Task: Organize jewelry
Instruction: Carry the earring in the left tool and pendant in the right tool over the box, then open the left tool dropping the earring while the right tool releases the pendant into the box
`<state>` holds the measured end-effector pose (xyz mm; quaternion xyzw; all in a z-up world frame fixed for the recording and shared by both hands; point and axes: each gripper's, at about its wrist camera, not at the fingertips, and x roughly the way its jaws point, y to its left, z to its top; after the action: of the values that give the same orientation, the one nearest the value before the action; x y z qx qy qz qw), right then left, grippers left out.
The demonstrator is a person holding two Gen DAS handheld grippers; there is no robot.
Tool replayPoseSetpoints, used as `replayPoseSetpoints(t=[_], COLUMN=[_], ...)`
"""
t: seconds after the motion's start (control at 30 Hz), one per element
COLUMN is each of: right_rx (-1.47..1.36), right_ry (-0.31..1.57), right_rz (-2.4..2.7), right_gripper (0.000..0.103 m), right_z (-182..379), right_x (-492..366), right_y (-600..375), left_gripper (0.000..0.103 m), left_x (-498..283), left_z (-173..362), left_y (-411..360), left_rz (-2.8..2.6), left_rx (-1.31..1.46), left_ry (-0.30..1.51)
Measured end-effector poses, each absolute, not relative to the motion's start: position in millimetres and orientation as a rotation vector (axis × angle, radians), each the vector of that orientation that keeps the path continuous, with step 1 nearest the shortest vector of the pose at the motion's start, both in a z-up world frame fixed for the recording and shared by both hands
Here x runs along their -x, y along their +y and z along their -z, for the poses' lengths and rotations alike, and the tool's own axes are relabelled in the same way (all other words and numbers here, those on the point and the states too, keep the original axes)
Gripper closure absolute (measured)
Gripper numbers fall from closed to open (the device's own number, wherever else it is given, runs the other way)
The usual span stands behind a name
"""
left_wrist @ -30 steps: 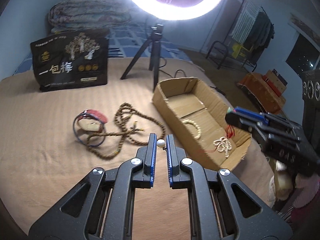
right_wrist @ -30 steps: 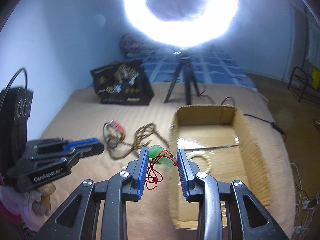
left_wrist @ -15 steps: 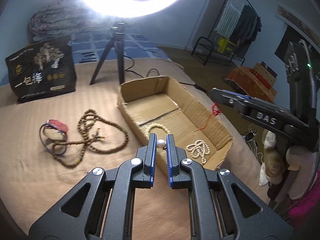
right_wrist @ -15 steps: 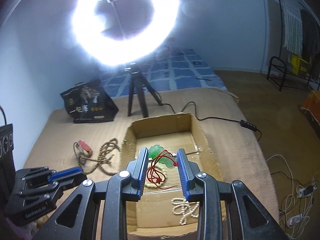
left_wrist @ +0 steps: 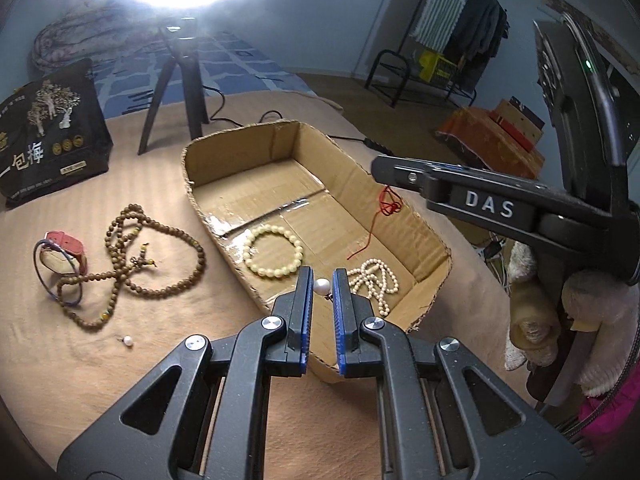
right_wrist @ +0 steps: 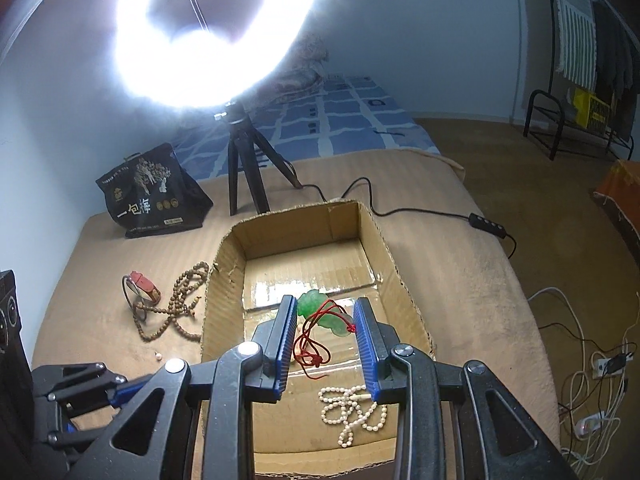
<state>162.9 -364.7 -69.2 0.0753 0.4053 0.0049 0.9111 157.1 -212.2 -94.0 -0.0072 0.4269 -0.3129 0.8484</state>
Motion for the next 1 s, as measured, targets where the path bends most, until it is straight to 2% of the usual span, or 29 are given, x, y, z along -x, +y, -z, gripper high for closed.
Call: replayPoseSetpoints(t=[0.37, 0.43, 0.47, 0.5, 0.53, 0.57, 0.63, 0.7, 0.77, 1.0], right_rx=[-0.155, -0.153, -0.154, -0.154, -0.154, -0.153, -0.153, -0.153, -0.154, -0.164], right_ry=[0.848, 0.848, 0.847, 0.845, 0.841, 0.835, 0.831, 0.83, 0.829, 0.823], right_rz=[-0.003, -0.002, -0.001, 0.002, 0.004, 0.009, 0.013, 0.015, 0.018, 0.018], right_gripper=[0.072, 0.067, 0.057, 0.052, 0.042, 0.038, 0.034, 0.029, 0.02, 0.017], right_z=[74, 74, 74, 74, 74, 73, 72, 72, 72, 71], right_x=[-164, -164, -164, -164, -163, -162, -162, -162, -162, -163], right_y=[-366, -365, -366, -365, -365, -366, -365, -366, -365, -362], left_gripper=[0.095, 0.095, 0.093, 0.09, 0.075, 0.058, 0.05, 0.049, 0.047, 0.046], left_x=[-157, -157, -157, -158, -158, -158, -157, -158, -160, -161], left_z=[99, 100, 101, 101, 102, 102, 101, 102, 103, 104], left_y=[-220, -221, -221, -221, -221, -222, -220, -220, -218, -210], left_rz=[0.676, 0.676, 0.674, 0.674, 0.672, 0.664, 0.657, 0.646, 0.635, 0.614], left_rx=[0.004, -0.001, -0.004, -0.005, -0.007, -0.009, -0.005, -0.01, -0.008, -0.009], left_ry=[0.907, 0.914, 0.918, 0.92, 0.922, 0.922, 0.914, 0.922, 0.932, 0.937])
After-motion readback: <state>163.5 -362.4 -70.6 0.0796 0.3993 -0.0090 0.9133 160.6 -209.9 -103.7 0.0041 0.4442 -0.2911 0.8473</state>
